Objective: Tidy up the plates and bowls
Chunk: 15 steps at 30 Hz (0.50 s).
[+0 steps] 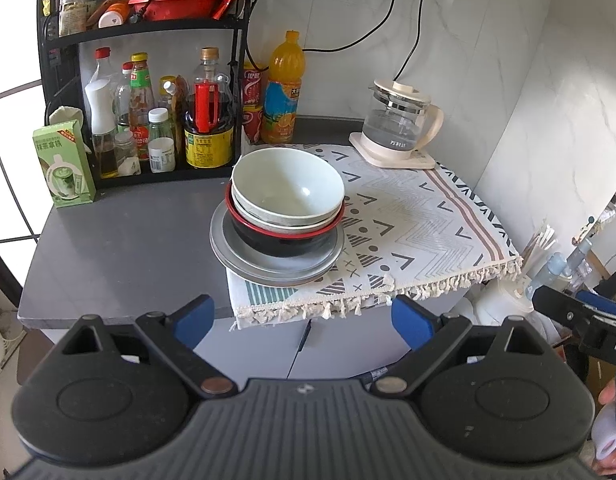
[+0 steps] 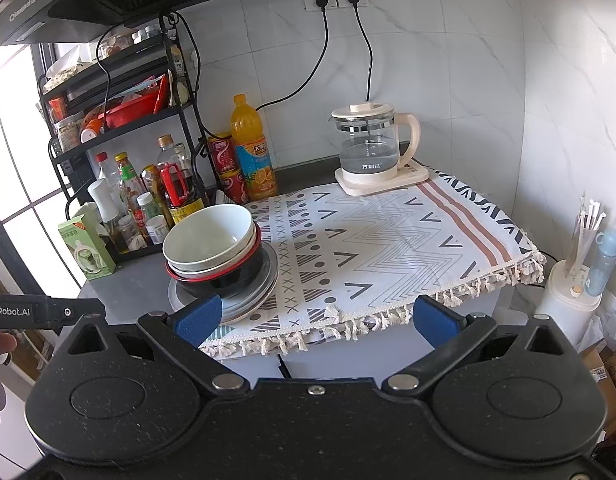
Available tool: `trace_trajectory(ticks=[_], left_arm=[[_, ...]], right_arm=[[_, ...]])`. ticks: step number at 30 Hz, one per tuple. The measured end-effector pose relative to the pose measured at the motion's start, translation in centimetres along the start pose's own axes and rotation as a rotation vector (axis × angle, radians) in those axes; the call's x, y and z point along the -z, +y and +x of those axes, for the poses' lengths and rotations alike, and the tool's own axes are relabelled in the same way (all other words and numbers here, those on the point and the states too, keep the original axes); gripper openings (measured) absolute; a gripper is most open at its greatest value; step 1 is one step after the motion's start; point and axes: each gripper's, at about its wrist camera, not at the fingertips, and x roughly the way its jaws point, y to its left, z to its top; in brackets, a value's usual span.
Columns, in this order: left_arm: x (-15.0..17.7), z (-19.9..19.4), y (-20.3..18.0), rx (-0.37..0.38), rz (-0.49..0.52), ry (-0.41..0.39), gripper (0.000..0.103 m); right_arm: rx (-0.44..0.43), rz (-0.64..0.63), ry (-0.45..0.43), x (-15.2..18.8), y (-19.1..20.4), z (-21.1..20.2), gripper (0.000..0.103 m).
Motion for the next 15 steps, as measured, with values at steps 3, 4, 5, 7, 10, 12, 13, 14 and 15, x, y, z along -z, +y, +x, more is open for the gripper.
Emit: trace_trajectory(ticks=[3, 4, 5, 7, 10, 12, 13, 14, 15], left_arm=[[-0.04, -0.07, -0.28, -0.002, 0.004, -0.007, 0.094], [-0.03, -0.09, -0.28, -0.003, 0.005, -0.007, 0.094], [-0.01, -0.09, -0.33, -0.004, 0.005, -0.007, 0.094], [0.00, -0.12, -0.33, -0.001, 0.003, -0.005, 0.094], [0.02, -0.18, -0.55, -0.005, 0.007, -0.004, 0.094], [0.03, -0.19, -0.53, -0.004, 0.006, -0.004, 0.094], [0.05, -0.19, -0.59, -0.003, 0.007, -0.003, 0.094], [0.07, -0.16, -0.65, -0.004, 0.007, -0.002, 0.094], [0.10, -0.14, -0.68, -0.005, 0.008, 0.000, 0.094]], right_arm=[[0.001, -0.005, 0.002, 0.01, -0.01, 0.02, 0.103], [0.001, -0.005, 0.004, 0.03, -0.07, 0.02, 0.103], [0.003, -0.004, 0.006, 0.09, -0.10, -0.06, 0.103], [0.007, -0.006, 0.012, 0.09, -0.12, -0.05, 0.103], [0.006, -0.014, 0.009, 0.11, -0.04, -0.27, 0.103], [0.007, -0.018, 0.010, 0.13, -0.04, -0.34, 0.103], [0.008, -0.019, 0.011, 0.13, -0.05, -0.35, 0.103], [0.009, -0.019, 0.013, 0.13, -0.09, -0.36, 0.103], [0.008, -0.019, 0.014, 0.14, -0.11, -0.38, 0.103]])
